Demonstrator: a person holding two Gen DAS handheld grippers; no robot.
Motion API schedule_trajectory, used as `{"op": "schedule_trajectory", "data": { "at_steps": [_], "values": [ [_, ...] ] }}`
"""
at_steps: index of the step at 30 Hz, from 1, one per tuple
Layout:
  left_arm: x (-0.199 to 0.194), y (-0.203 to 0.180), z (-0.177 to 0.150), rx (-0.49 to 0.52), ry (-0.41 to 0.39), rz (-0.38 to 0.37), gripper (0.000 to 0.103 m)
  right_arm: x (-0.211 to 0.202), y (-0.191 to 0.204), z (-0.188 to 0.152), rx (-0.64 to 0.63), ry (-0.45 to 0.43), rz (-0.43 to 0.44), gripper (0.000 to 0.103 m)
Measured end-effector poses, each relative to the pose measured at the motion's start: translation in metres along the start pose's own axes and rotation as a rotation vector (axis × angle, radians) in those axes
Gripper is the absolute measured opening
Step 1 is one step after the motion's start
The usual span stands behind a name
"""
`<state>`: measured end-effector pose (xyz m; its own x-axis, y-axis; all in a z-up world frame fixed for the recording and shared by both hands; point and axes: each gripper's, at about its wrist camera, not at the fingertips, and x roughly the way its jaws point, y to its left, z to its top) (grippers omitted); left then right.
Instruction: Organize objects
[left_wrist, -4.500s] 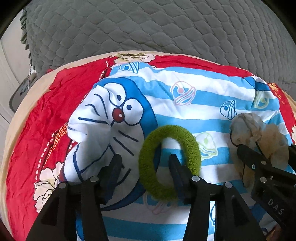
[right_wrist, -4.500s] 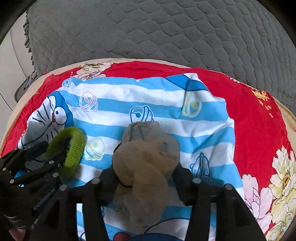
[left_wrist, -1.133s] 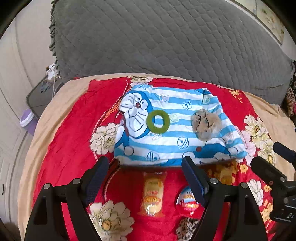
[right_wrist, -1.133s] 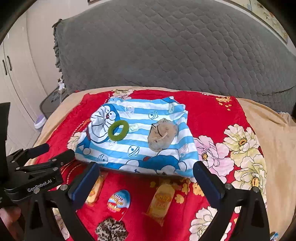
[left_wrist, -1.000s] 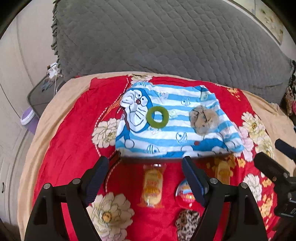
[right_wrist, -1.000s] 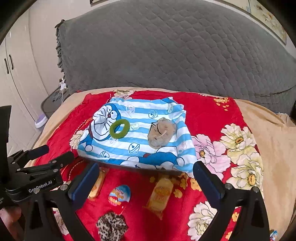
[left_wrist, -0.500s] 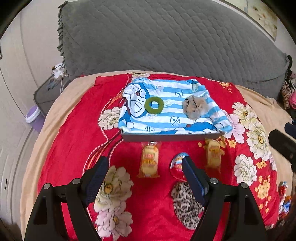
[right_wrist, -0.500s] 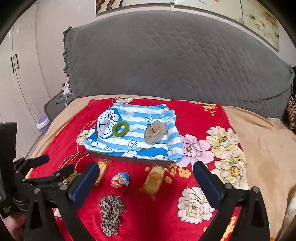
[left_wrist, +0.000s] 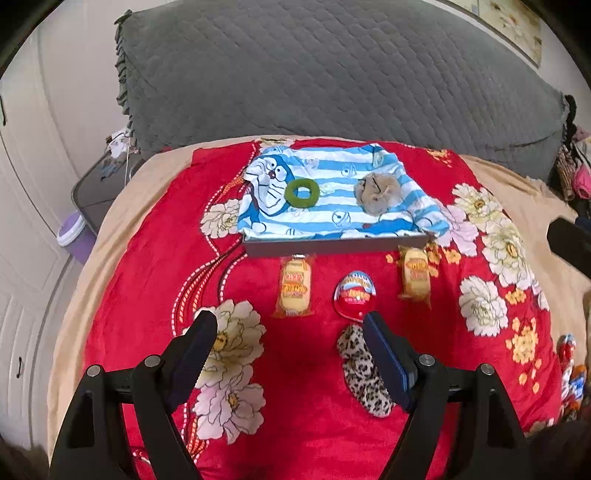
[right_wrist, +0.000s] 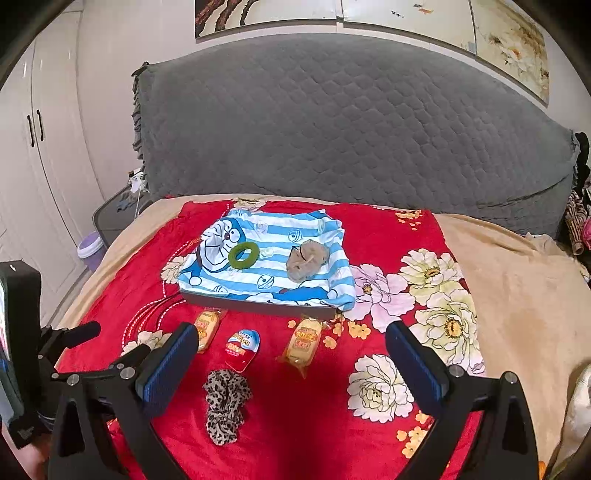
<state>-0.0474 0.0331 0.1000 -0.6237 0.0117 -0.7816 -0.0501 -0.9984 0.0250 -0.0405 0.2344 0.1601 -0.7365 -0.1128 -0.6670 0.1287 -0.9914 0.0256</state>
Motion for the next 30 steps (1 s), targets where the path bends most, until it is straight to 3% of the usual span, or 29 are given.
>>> {"op": "schedule_trajectory", "data": {
  "at_steps": [17, 30],
  "values": [
    [-0.007, -0.014, -0.028, 0.047, 0.006, 0.008, 0.082, -0.010, 0.000, -0.016, -0.017, 0.001, -0.009, 0.102],
    [0.018, -0.026, -0.047, 0.071, 0.051, -0.010, 0.082, 0.011, -0.001, -0.032, -0.023, 0.045, -0.016, 0.102]
  ]
}}
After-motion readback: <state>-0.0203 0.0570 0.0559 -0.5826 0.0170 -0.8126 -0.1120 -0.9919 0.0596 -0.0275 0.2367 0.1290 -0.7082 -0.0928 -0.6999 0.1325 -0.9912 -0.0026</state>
